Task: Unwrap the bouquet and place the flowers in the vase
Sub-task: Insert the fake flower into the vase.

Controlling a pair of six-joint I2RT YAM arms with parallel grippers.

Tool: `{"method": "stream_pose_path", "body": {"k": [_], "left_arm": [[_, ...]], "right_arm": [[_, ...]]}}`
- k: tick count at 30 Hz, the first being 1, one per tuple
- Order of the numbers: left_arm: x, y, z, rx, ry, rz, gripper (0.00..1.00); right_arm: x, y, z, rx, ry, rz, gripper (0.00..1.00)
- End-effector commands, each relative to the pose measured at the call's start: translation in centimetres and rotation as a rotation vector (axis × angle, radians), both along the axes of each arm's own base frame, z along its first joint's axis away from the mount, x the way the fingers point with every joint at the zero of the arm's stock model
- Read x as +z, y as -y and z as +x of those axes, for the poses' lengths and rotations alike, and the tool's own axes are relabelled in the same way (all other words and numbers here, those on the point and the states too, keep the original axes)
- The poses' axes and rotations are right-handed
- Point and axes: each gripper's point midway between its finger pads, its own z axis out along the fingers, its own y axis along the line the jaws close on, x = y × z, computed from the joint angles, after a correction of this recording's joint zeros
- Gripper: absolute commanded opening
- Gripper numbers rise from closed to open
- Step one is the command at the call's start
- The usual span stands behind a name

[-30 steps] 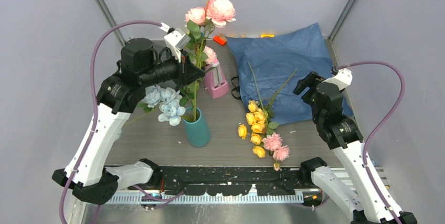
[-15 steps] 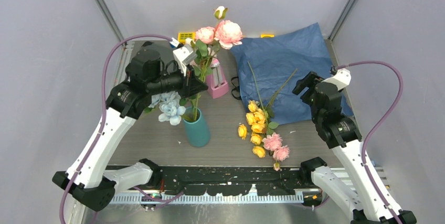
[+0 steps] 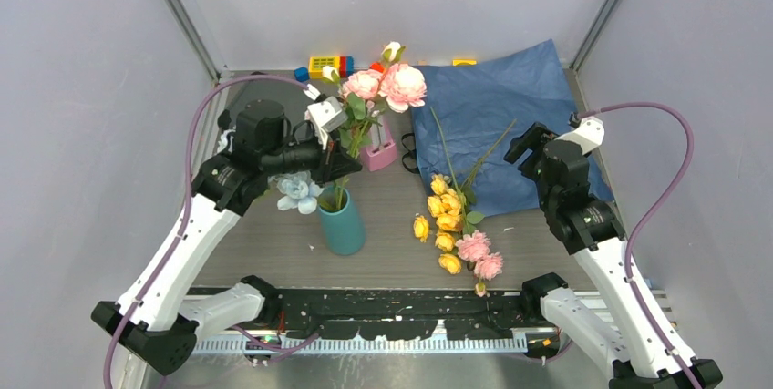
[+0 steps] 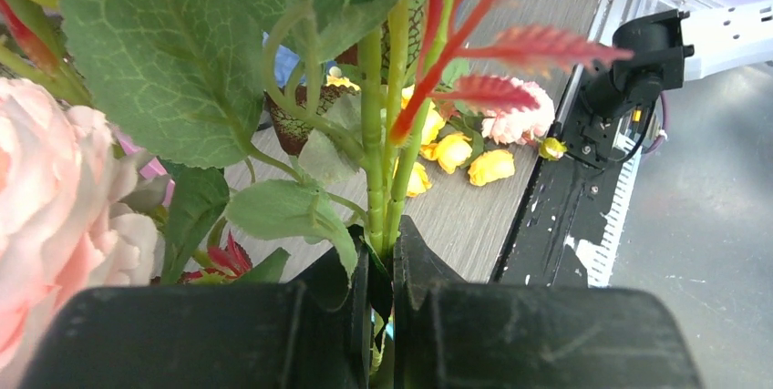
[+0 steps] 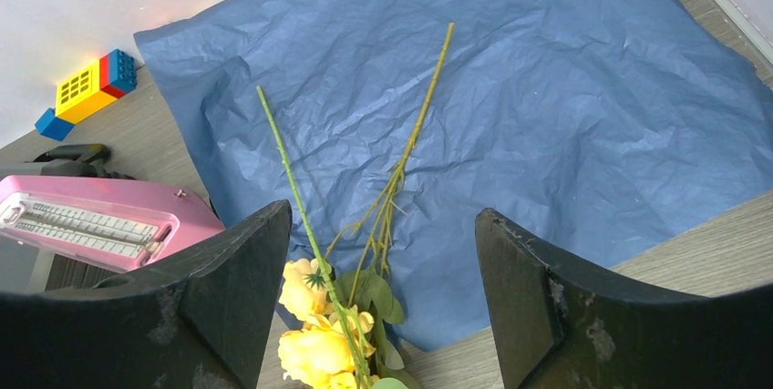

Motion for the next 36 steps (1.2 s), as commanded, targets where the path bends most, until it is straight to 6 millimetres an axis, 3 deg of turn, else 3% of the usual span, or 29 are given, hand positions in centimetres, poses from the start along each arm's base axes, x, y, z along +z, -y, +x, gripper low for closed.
{"method": "stream_pose_path", "body": {"k": [1,11,20,26,29,36], "left_arm": [[1.0,0.0,-0.3,-0.033,0.075,-0.026,0.08],[-1.1,-0.5,-0.3,-0.019,0.063,0.016,0.16],[-0.4,-0.1,-0.8,-0.034,0.052,-0.026,0.33],[-0.4,0.3,-1.1,-0.048,0.03,-0.052,0.39],[-0.6,0.2,-0.9,-0.04,0.035,-0.053,0.38],[-1.8,0.0,-0.7,-0.024,0.014,-0.024,0.25]], "right_arm": [[1.6,-0.1,0.8,-0.015,0.066,0.037,0.79],[1.5,-0.3,1.0,-0.012,0.065,0.04,0.79],[1.0,-0.3,1.0,-0.012,0.054,0.044,0.79],[1.0,-0.3,0.9,-0.011,0.057,0.047,0.79],[1.0,-0.3,0.9,-0.011,0.057,0.047,0.79],[0.8,-0.4,0.8,-0.011,0.056,0.051,0.79]]}}
